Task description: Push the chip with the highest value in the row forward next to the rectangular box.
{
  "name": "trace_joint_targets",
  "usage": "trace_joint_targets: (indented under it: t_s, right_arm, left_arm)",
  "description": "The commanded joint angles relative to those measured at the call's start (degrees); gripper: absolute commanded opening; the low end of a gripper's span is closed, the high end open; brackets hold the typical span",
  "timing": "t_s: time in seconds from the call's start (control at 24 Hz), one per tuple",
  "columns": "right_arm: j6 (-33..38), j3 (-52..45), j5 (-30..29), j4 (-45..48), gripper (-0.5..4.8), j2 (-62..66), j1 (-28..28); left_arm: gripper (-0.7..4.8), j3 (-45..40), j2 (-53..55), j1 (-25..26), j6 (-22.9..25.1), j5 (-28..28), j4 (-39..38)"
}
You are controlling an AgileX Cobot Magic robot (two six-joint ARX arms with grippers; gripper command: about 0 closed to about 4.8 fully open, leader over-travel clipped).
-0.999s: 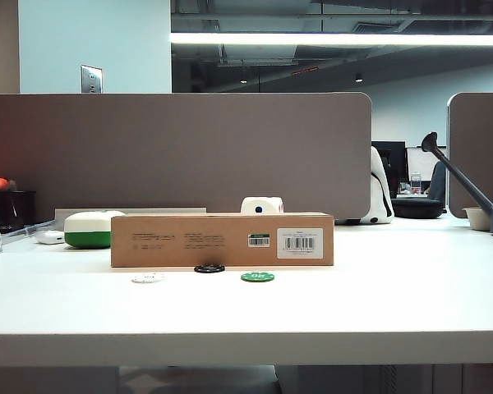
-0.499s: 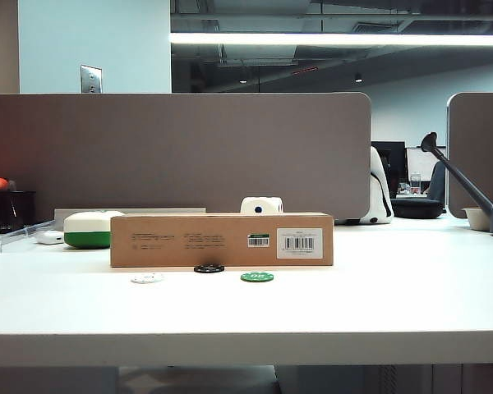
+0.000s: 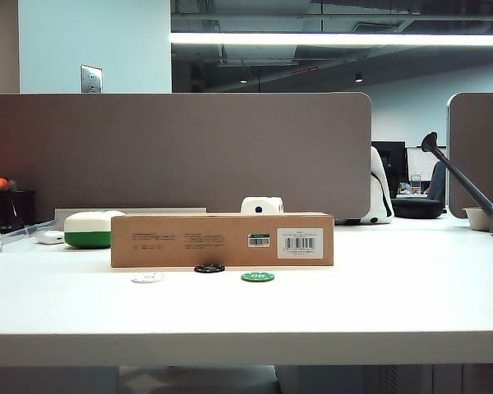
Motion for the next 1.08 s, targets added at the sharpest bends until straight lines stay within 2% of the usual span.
trace_joint_targets:
  t_s: [0.04, 0.12, 0.25, 0.5, 0.71, 0.96, 1.08]
  right_arm:
    - [-6.1, -1.0, -15.5, 5.6, 0.0, -0.1, -8.6]
    - [-11.2, -1.4, -22.1, 6.8, 0.0, -0.1, -12.7]
    - [-16.5, -2.0, -25.4, 6.8, 0.0, -0.1, -13.9]
    - [-21.4, -4.5, -24.9, 7.8, 0.0, -0.1, -13.8]
    - [-21.4, -10.2, -25.0, 16.6, 0.0, -0.1, -13.8]
    - [-26.3, -10.3, -25.0, 16.5, 0.0, -0.1, -13.7]
    - [-26.2, -10.3, -25.0, 16.5, 0.0, -0.1, -13.7]
  left_arm:
    - [-0.05, 0.2, 0.0, 0.0, 0.0, 0.2, 0.4]
    - [-0.05, 0.2, 0.0, 0.0, 0.1, 0.2, 0.3]
    - [-0.05, 0.2, 0.0, 0.0, 0.0, 0.2, 0.3]
    - [-0.05, 0.2, 0.0, 0.0, 0.0, 0.2, 0.3]
    - [-0.05, 0.2, 0.0, 0.0, 0.1, 0.2, 0.3]
    - [-0.05, 0.2, 0.0, 0.0, 0.0, 0.2, 0.3]
    - [-0.05, 0.2, 0.0, 0.0, 0.1, 0.2, 0.3]
